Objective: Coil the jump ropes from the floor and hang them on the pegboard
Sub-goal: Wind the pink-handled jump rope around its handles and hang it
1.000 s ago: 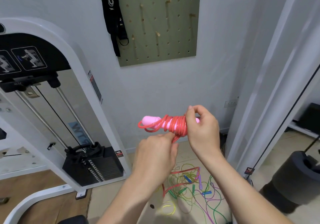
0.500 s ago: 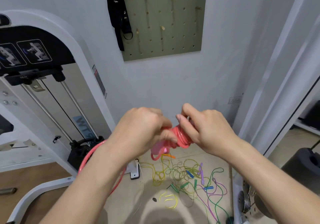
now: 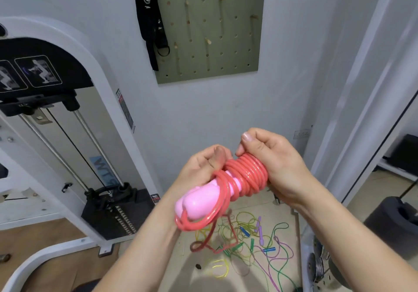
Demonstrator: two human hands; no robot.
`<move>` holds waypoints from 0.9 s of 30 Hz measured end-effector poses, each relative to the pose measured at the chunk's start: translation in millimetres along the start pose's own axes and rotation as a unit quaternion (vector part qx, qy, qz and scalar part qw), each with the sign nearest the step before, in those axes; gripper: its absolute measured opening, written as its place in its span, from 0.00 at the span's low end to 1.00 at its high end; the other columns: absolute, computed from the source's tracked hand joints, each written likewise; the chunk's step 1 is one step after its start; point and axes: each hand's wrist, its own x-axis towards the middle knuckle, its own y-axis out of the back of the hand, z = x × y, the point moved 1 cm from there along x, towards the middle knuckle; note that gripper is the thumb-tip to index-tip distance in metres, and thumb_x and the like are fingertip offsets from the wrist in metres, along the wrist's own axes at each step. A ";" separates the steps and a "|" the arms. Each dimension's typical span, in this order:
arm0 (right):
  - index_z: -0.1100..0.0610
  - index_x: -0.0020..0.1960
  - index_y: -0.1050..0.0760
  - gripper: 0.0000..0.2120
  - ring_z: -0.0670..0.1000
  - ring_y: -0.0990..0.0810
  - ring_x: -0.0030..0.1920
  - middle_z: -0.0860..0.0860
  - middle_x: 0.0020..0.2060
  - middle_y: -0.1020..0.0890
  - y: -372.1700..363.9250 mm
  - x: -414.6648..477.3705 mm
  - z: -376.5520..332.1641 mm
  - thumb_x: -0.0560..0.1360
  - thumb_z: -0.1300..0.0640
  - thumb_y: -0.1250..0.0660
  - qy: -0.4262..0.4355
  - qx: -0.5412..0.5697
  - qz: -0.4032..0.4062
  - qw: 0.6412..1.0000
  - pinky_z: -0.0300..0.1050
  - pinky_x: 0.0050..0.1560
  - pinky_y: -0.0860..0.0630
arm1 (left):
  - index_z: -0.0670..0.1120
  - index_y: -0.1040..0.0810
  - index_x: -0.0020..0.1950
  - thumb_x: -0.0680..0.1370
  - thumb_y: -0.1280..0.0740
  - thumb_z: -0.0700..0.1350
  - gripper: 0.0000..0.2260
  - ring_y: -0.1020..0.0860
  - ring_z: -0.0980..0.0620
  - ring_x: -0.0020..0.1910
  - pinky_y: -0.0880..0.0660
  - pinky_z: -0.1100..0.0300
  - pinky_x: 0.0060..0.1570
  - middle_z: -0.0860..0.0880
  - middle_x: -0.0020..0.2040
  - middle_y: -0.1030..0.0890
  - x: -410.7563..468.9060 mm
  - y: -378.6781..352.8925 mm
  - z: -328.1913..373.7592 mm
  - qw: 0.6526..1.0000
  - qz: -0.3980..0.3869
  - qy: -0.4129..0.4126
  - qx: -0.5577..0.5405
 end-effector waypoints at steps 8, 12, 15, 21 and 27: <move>0.57 0.36 0.31 0.16 0.44 0.38 0.17 0.47 0.20 0.32 -13.8 -0.1 22.3 0.82 0.55 0.43 -0.051 0.137 0.239 0.960 0.32 0.18 0.43 | 0.47 0.24 0.41 0.67 0.32 0.42 0.04 0.33 0.60 0.27 0.36 0.69 0.28 0.57 0.30 0.27 -17.2 -22.5 -12.3 0.996 0.056 -0.073 0.009; 0.57 0.37 0.28 0.17 0.45 0.32 0.23 0.46 0.24 0.29 -19.3 -4.9 34.3 0.83 0.53 0.43 0.021 -0.010 0.295 0.955 0.39 0.25 0.34 | 0.52 0.20 0.42 0.68 0.29 0.52 0.07 0.33 0.61 0.27 0.36 0.69 0.27 0.59 0.29 0.27 -16.8 -21.8 -11.2 0.994 0.086 -0.064 0.004; 0.50 0.47 0.27 0.16 0.45 0.25 0.33 0.45 0.33 0.22 -10.0 -10.1 23.9 0.80 0.40 0.46 0.040 -0.285 0.202 0.936 0.47 0.38 0.28 | 0.56 0.21 0.37 0.68 0.29 0.53 0.03 0.35 0.59 0.27 0.37 0.69 0.27 0.58 0.29 0.30 -15.3 -9.4 -10.7 0.995 0.073 -0.057 0.031; 0.51 0.61 0.26 0.24 0.50 0.23 0.32 0.51 0.40 0.20 1.2 -3.7 -7.3 0.70 0.41 0.28 -0.161 -0.119 -0.151 0.968 0.40 0.30 0.27 | 0.46 0.18 0.46 0.75 0.37 0.35 0.09 0.21 0.59 0.37 0.27 0.70 0.40 0.55 0.36 0.19 -13.5 -5.8 4.1 0.985 -0.114 -0.095 0.093; 0.52 0.63 0.26 0.22 0.53 0.24 0.30 0.59 0.41 0.23 7.4 3.1 -0.7 0.71 0.48 0.29 -0.193 -0.029 -0.198 0.960 0.42 0.32 0.27 | 0.38 0.21 0.49 0.76 0.35 0.42 0.08 0.19 0.44 0.41 0.24 0.53 0.45 0.40 0.41 0.17 -4.4 3.3 8.9 0.976 -0.155 -0.072 0.133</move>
